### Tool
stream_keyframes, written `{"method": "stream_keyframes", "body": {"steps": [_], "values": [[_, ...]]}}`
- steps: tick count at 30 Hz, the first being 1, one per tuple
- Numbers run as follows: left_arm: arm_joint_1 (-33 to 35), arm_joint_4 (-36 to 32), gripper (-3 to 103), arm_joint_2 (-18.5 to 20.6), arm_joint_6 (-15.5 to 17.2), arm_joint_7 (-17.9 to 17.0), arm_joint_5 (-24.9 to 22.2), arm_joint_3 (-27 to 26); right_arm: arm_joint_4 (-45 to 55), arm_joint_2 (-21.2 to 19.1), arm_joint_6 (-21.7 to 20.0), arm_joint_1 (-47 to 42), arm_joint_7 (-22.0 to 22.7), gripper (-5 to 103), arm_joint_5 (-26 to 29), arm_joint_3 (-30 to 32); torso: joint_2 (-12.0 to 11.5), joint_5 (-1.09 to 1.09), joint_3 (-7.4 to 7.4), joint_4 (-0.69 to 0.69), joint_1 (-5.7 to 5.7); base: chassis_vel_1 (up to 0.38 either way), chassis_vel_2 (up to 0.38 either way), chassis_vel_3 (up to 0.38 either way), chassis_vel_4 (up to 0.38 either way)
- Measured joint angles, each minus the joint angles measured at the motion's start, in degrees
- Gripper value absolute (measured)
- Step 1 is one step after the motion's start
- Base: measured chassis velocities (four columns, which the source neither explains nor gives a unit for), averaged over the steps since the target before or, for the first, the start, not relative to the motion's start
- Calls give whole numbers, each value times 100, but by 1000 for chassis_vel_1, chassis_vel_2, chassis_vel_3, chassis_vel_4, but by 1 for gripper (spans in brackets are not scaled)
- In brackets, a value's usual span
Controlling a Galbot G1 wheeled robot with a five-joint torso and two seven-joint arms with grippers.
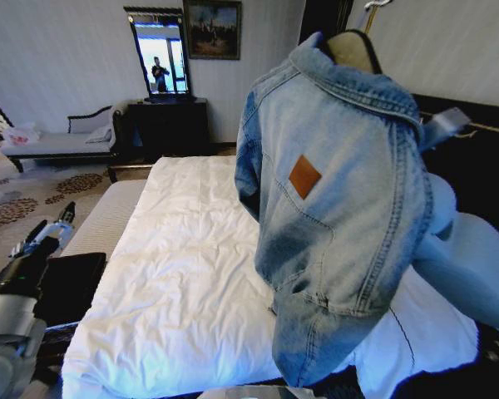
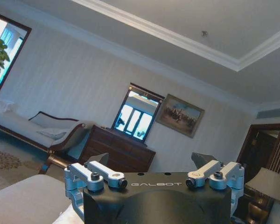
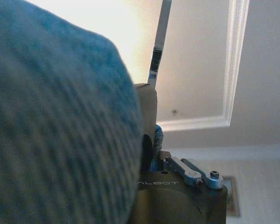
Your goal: Pick up the clothes from the bed and hang them on the clothes hanger.
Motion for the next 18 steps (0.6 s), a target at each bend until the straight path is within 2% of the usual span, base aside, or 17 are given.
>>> {"method": "stream_keyframes", "body": {"steps": [2,7,12,18], "values": [[4,0,100,-69,4,-17,57,95,34,-126,216,-131,-132,20,-40,173,0,0,0,-2,0,0,0,0,0],[-35,0,100,-200,22,-118,121,239,130,-441,320,-347,-194,20,-20,449,0,-2,0,-2,0,0,0,0,0],[-21,0,100,-349,76,-214,-68,203,98,-398,445,-573,-213,20,-32,478,0,-2,0,0,0,0,0,0,0],[37,0,100,-350,88,-221,-39,143,93,-250,470,-805,-211,20,-47,478,-1,-1,1,0,1,0,0,0,0]]}}
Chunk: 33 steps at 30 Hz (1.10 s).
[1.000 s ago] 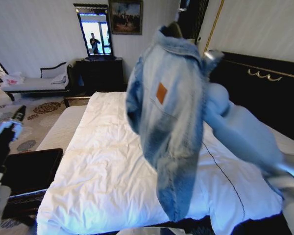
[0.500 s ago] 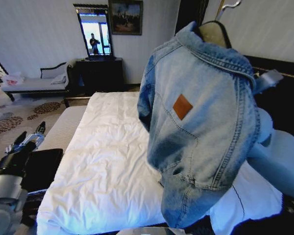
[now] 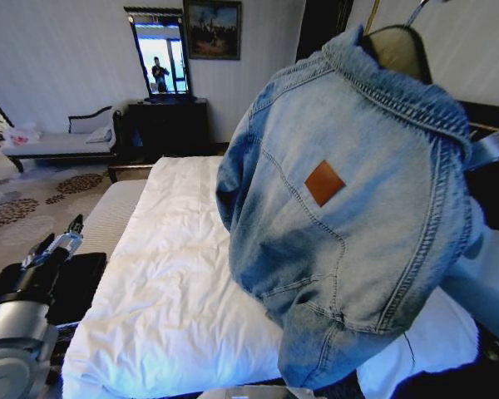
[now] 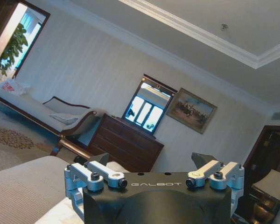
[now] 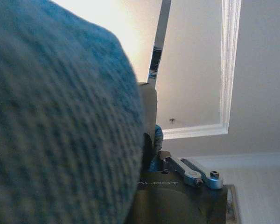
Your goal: Pick up the clothes from the bed and hang them on the clothes hanger.
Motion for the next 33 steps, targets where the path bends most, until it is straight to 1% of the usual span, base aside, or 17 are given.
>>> {"method": "stream_keyframes", "body": {"steps": [6,10,14,19,27,31,32,33], "values": [[35,0,100,112,-1,5,-65,-177,10,69,-9,-352,3,20,-103,233,1,0,0,-2,-1,0,0,0,0],[36,-1,100,114,-7,6,-68,-183,53,109,-19,-579,-4,20,-158,410,0,0,0,-1,0,0,0,0,0],[22,0,100,77,-16,7,-42,-151,91,178,-25,-1040,-76,20,-339,763,0,0,0,-2,1,0,0,0,0],[11,-1,100,61,-19,7,-11,-114,64,228,-25,-1168,-86,20,-387,853,0,0,0,-1,2,58,-66,-63,62],[6,-1,100,9,-23,9,44,-69,-27,322,-25,-1198,-98,20,-429,858,0,0,0,0,0,180,-166,-180,184],[7,-1,100,-4,-27,9,44,-88,-33,339,-25,-1193,-104,20,-453,855,2,-3,-2,-3,-4,227,-270,-230,242],[10,0,100,-20,-29,9,44,-89,-44,351,-25,-1200,-105,20,-469,855,0,-3,0,1,-1,244,-322,-233,299],[12,0,100,-30,-29,9,44,-89,-51,353,-26,-1214,-104,20,-470,858,-1,2,1,2,1,244,-359,-232,384]]}}
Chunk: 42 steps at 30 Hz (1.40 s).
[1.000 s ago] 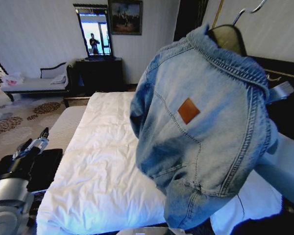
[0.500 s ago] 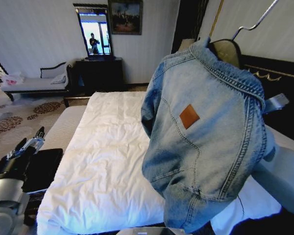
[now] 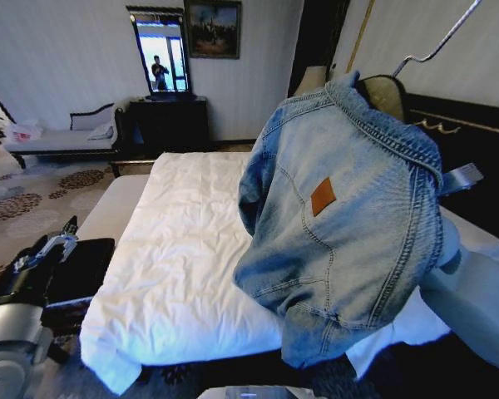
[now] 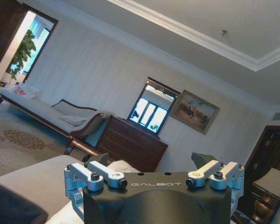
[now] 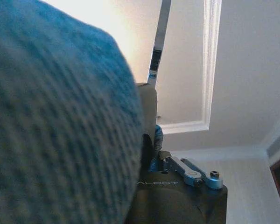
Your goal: Pick up the clothes from the bed and hang them on the clothes hanger.
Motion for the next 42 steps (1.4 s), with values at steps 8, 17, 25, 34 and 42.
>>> {"method": "stream_keyframes", "body": {"steps": [8,17,25,34,42], "values": [[13,0,100,-113,-1,7,95,107,31,2,7,-250,-22,20,0,245,2,0,-2,-4,-4,197,-431,-203,438],[78,0,100,-66,-117,-108,439,322,81,118,124,-644,-116,20,-223,476,4,-1,-4,-2,-8,182,-558,-167,548],[109,-5,100,29,-343,-218,700,607,187,267,154,-1136,-189,20,-495,588,3,-3,-2,-3,-3,50,-145,-67,137],[184,0,100,5,-500,-233,906,924,264,425,94,-1712,-285,20,-849,757,-5,-6,2,2,10,5,93,22,-85],[228,-1,100,-43,-714,-127,1255,1088,361,657,87,-2135,-406,20,-1167,916,6,1,-5,-6,-11,0,-17,-4,12]]}}
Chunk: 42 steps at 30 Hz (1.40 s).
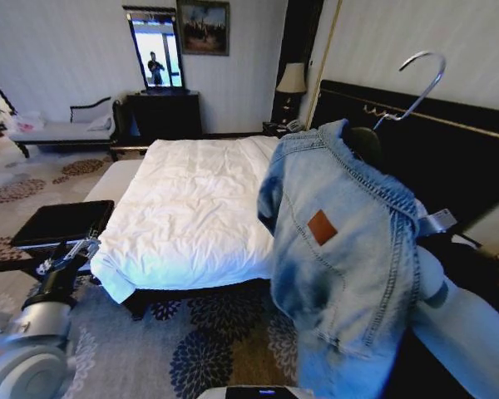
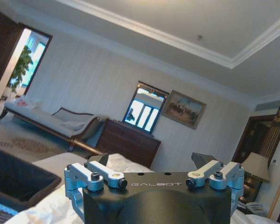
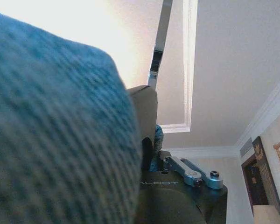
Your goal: Pick up the clothes from the bed and hang them on the clothes hanger.
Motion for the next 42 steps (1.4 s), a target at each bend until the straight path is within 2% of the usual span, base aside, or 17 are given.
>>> {"method": "stream_keyframes", "body": {"steps": [10,20,30,42], "values": [[22,1,100,2,-180,137,-15,50,87,92,-1,-318,-57,20,-87,181,-6,-6,5,5,14,-1,-13,-9,-6],[38,0,100,-17,-272,271,-46,45,131,161,-1,-548,-51,20,-137,350,-4,-2,4,1,8,-40,-50,-39,-38],[62,1,100,-55,-299,311,-37,66,159,287,15,-762,-78,20,-235,412,-5,-4,4,3,9,-96,-87,-88,-106],[144,1,100,-283,-330,360,91,147,249,259,19,-714,-70,20,-74,537,-4,-3,4,2,9,-128,-127,-118,-132]]}}
